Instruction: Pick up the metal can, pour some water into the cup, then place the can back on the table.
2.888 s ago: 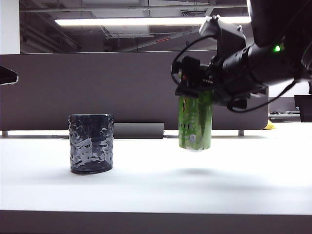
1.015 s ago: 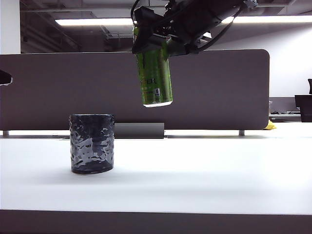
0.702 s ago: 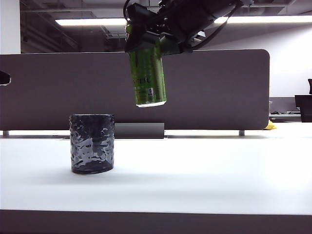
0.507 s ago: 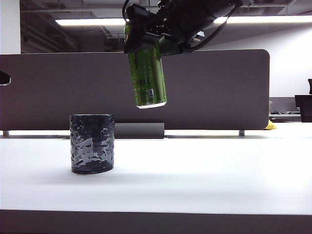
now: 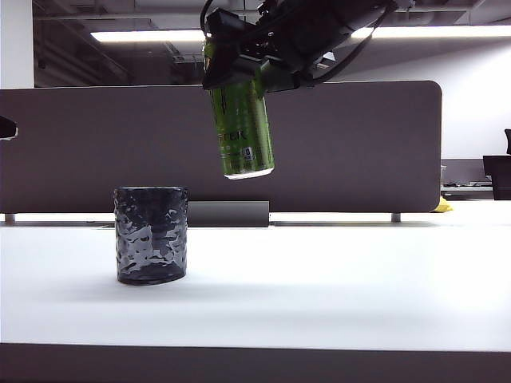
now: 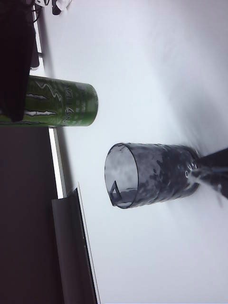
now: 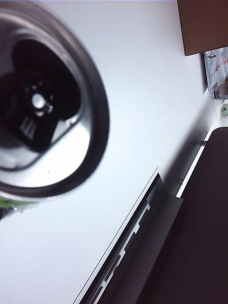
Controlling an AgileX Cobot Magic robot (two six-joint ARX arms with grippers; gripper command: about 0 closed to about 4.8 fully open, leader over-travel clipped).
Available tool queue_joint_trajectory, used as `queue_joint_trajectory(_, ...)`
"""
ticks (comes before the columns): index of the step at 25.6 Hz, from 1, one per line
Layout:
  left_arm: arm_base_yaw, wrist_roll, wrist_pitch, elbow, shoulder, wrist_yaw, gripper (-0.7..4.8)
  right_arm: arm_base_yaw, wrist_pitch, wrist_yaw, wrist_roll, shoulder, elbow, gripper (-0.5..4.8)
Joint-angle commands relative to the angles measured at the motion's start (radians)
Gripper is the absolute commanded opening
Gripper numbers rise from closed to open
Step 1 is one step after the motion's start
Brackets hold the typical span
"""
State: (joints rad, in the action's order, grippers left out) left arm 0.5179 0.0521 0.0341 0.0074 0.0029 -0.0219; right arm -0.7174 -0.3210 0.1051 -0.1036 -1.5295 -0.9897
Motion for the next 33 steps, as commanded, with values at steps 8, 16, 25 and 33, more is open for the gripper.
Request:
queue_joint_trajectory(8,-0.003,0.0,-0.013,0.002,0.001,-0.001,-0.05,-0.002,-0.04,0.002,-0.009,0.007,-0.012,2.91)
queue_joint_trajectory(16,-0.003,0.0,-0.013,0.002,0.001,-0.001,-0.05,-0.002,-0.043,0.002,-0.009,0.007,-0.012,2.91)
queue_joint_trajectory(25,-0.003,0.0,-0.013,0.002,0.001,-0.001,-0.05,-0.002,-0.051,0.005,-0.009,0.007,-0.013,2.91)
queue_joint_trajectory(33,-0.003,0.0,-0.013,0.002,0.001,-0.001,-0.05,-0.003,-0.022,0.028,-0.026,-0.039,-0.09,2.92)
